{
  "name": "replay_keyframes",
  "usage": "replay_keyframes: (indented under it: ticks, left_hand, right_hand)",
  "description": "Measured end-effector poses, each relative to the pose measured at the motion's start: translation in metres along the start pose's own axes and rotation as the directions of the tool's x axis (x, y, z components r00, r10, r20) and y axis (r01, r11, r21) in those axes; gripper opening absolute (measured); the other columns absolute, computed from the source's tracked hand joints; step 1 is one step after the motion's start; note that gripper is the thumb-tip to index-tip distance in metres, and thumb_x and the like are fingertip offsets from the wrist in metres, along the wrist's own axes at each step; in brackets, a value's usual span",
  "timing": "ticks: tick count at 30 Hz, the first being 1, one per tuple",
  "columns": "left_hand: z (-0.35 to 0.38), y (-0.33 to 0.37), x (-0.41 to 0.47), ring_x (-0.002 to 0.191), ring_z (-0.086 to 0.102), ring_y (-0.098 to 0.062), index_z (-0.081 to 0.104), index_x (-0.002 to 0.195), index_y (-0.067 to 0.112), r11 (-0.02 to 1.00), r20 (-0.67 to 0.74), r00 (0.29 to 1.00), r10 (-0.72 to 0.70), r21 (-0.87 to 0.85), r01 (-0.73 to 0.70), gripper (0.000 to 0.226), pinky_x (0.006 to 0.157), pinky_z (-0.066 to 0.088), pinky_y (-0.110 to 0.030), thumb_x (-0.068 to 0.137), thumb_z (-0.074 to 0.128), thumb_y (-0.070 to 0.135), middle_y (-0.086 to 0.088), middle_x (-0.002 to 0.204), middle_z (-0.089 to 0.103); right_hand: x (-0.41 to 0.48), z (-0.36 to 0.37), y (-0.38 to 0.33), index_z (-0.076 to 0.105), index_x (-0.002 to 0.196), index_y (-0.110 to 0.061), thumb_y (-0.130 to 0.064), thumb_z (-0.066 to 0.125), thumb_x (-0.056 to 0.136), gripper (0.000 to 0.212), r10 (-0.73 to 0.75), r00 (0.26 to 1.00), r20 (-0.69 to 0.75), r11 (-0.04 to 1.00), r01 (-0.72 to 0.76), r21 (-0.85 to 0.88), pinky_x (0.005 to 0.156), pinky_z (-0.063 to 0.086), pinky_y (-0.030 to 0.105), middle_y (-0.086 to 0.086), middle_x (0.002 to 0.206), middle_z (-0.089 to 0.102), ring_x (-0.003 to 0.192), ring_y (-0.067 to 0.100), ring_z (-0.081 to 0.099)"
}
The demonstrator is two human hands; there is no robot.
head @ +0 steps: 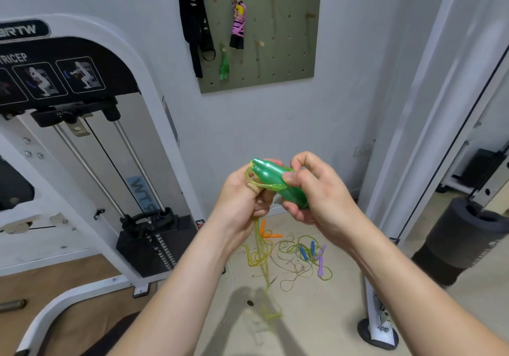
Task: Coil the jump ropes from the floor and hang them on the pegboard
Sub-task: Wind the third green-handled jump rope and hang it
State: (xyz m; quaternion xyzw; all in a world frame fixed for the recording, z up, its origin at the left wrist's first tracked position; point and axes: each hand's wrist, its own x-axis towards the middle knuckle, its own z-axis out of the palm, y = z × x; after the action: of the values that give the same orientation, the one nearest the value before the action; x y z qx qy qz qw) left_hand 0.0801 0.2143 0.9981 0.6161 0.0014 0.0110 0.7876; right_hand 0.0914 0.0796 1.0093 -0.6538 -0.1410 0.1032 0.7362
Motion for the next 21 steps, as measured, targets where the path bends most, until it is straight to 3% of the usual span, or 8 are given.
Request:
replay_keyframes:
  ticks: [4,7,9,10,12,15,19,21]
  left_hand:
    - [-0.007,-0.009,-0.014,0.05,0.03,-0.008,0.062,0.083,0.01,0.998,0.103,0.994,0.041,-0.053,-0.035,0.014,0.044,0.012,-0.021,0.084,0.057,0.023,-0.005,0.068,0.056]
    - [-0.005,-0.014,-0.012,0.049,0.028,-0.008,0.063,0.068,0.012,0.998,0.019,0.997,0.068,-0.008,-0.068,0.029,0.042,0.016,-0.019,0.087,0.062,0.035,-0.009,0.065,0.046]
    - [-0.003,-0.015,-0.01,0.045,0.029,-0.005,0.058,0.072,0.006,0.995,0.012,0.996,0.09,-0.041,-0.089,0.026,0.04,0.017,-0.016,0.082,0.058,0.03,-0.003,0.059,0.05]
    - [-0.003,-0.014,-0.009,0.045,0.03,-0.005,0.058,0.075,0.005,0.993,0.028,0.994,0.104,-0.055,-0.102,0.024,0.04,0.019,-0.015,0.084,0.059,0.027,-0.001,0.057,0.052]
    - [-0.007,-0.012,-0.007,0.043,0.031,-0.004,0.063,0.081,0.005,0.987,0.071,0.986,0.154,-0.054,-0.15,0.015,0.04,0.021,-0.014,0.087,0.062,0.019,0.002,0.054,0.052]
    - [-0.009,-0.011,-0.006,0.037,0.039,-0.002,0.063,0.092,-0.001,0.981,0.107,0.975,0.193,-0.022,-0.192,0.014,0.039,0.027,-0.011,0.084,0.062,0.01,0.004,0.049,0.052]
    - [-0.008,-0.019,-0.005,0.035,0.048,-0.009,0.059,0.084,-0.004,0.982,0.046,0.988,0.144,-0.127,-0.137,0.016,0.036,0.03,-0.012,0.086,0.059,0.012,0.0,0.046,0.047]
    - [-0.008,-0.028,-0.003,0.035,0.036,-0.005,0.063,0.072,0.005,0.987,0.0,0.994,0.11,-0.119,-0.109,0.019,0.037,0.017,-0.014,0.084,0.059,0.019,0.001,0.047,0.043]
  right_hand:
    - [-0.002,-0.001,0.008,0.034,0.084,-0.022,-0.012,0.05,0.095,0.022,-0.083,0.993,-0.082,0.996,0.084,0.005,0.043,0.028,0.023,0.009,0.061,0.055,0.049,0.019,0.042]
    - [-0.006,-0.001,0.022,0.034,0.086,-0.027,-0.026,0.057,0.091,0.023,-0.357,0.929,-0.1,0.853,0.281,-0.439,0.047,0.037,0.034,0.008,0.059,0.06,0.05,0.024,0.047]
    - [-0.008,0.001,0.027,0.034,0.088,-0.028,-0.032,0.056,0.089,0.023,-0.442,0.89,-0.108,0.764,0.311,-0.565,0.052,0.041,0.036,0.009,0.06,0.061,0.051,0.023,0.051]
    - [-0.009,0.004,0.027,0.034,0.087,-0.029,-0.033,0.055,0.088,0.021,-0.439,0.888,-0.137,0.788,0.307,-0.533,0.051,0.041,0.035,0.009,0.058,0.059,0.051,0.024,0.051]
    - [-0.008,0.012,0.024,0.036,0.085,-0.028,-0.024,0.053,0.089,0.018,-0.252,0.941,-0.224,0.959,0.213,-0.184,0.046,0.037,0.029,0.006,0.056,0.053,0.049,0.022,0.048]
    - [-0.009,0.022,0.023,0.038,0.088,-0.018,-0.012,0.046,0.094,0.012,0.016,0.987,-0.159,0.966,0.026,0.257,0.041,0.023,0.02,0.007,0.062,0.047,0.047,0.015,0.044]
    - [-0.008,0.023,0.024,0.039,0.09,-0.015,-0.013,0.042,0.097,0.008,0.049,0.99,-0.131,0.971,-0.017,0.239,0.039,0.019,0.019,0.007,0.058,0.046,0.046,0.014,0.039]
    - [-0.009,0.019,0.025,0.037,0.088,-0.019,-0.021,0.047,0.096,0.013,-0.076,0.978,-0.193,0.996,0.067,-0.053,0.042,0.027,0.023,0.005,0.056,0.049,0.047,0.016,0.04]
